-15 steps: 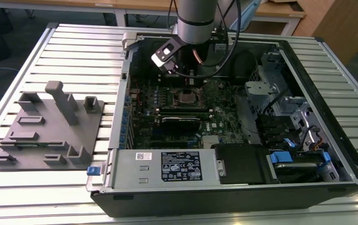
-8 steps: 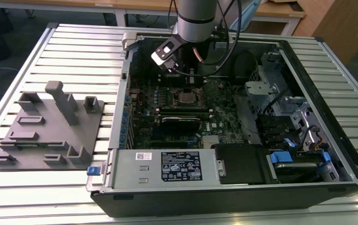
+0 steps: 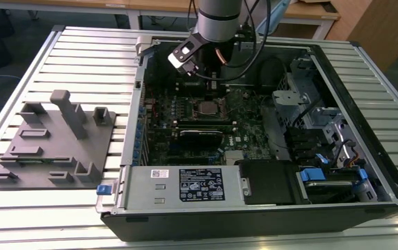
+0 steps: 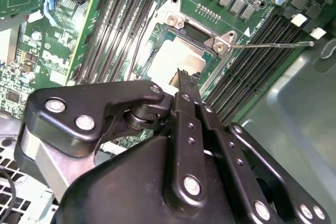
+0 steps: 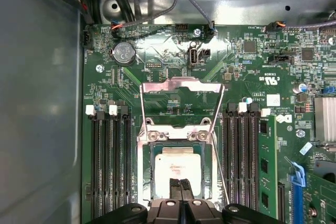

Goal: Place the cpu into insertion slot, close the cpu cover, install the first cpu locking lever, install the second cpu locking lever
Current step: 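Close the cpu cover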

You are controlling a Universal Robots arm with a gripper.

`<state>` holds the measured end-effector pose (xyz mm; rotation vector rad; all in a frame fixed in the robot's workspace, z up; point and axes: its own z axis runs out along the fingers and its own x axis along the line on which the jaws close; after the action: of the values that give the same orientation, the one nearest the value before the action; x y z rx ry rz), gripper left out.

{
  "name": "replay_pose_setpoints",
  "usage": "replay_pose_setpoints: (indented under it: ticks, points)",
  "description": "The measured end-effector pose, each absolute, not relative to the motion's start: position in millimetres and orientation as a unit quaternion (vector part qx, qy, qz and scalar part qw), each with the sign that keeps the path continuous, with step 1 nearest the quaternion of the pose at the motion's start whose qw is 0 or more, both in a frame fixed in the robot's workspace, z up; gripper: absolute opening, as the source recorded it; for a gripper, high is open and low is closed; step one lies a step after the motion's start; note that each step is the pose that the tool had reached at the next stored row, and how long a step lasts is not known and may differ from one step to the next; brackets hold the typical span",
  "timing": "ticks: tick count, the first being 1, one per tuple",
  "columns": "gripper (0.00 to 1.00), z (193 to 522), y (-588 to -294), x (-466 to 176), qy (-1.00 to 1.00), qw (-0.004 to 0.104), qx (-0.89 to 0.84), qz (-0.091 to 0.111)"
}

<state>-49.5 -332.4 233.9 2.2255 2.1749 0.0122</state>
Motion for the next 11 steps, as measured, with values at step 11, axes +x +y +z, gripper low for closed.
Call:
replay_pose_setpoints:
  ticks: [11]
  points:
    - [0.10,255,-332,-50,0.699,0.015,0.715,0.004]
